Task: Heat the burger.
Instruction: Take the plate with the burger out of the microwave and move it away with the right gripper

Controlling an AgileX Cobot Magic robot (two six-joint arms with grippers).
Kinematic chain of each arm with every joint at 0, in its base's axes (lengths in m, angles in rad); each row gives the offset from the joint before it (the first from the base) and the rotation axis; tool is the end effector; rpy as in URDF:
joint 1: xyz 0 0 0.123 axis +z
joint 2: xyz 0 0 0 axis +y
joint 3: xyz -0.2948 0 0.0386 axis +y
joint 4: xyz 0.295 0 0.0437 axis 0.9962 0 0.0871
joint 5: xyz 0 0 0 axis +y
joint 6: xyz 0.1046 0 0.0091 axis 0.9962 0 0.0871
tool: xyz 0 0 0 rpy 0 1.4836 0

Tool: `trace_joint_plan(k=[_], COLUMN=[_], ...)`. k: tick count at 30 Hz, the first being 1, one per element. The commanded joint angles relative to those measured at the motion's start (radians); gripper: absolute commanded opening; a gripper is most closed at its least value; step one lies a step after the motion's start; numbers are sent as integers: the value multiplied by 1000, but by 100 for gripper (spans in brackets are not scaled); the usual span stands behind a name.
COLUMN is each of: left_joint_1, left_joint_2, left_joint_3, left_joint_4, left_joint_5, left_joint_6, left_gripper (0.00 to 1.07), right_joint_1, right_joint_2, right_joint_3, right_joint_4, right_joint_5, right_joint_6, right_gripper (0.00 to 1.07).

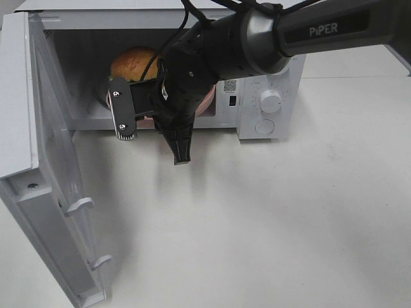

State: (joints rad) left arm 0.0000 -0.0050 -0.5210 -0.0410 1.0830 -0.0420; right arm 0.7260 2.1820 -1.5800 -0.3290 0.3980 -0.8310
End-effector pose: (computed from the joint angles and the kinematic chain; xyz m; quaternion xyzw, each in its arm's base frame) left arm 0.0317 -0.0038 0.2985 -0.0166 0.8519 -0.0314 0.5225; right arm 0.4080 0.3446 0.1300 -0.7427 0.5788 -0.1254 0.3126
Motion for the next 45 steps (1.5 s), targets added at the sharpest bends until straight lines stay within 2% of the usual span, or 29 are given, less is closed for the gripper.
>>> trace_joint_plan(k=[1,4,7,9,16,26,45], left_joint_1=[1,1,1,1,1,1,1], left_joint_2=[-5,-5,-5,-5,-5,-5,-5], left_joint_3=[1,1,1,1,1,1,1], left_joint_4=[-5,-5,-5,-5,-5,-5,-5], left_joint_5=[-14,-14,-14,-14,-14,-14,-14], left_joint_6=[1,1,1,1,1,1,1], left_gripper=[100,100,100,100,100,100,100], right_joint_1=[-1,-1,-1,-1,11,44,45], right_joint_2=[-70,-107,-119,-168,-247,-337,-502], right_joint_3=[55,117,137,219,332,436,622], right_joint_4=[-44,-44,-44,-37,-35,-35,-10], right_joint_5=[-79,-112,-124,-191,-253,-319,-357], right_joint_6=[17,17,17,17,17,17,17], right_gripper=[0,0,0,0,0,0,0])
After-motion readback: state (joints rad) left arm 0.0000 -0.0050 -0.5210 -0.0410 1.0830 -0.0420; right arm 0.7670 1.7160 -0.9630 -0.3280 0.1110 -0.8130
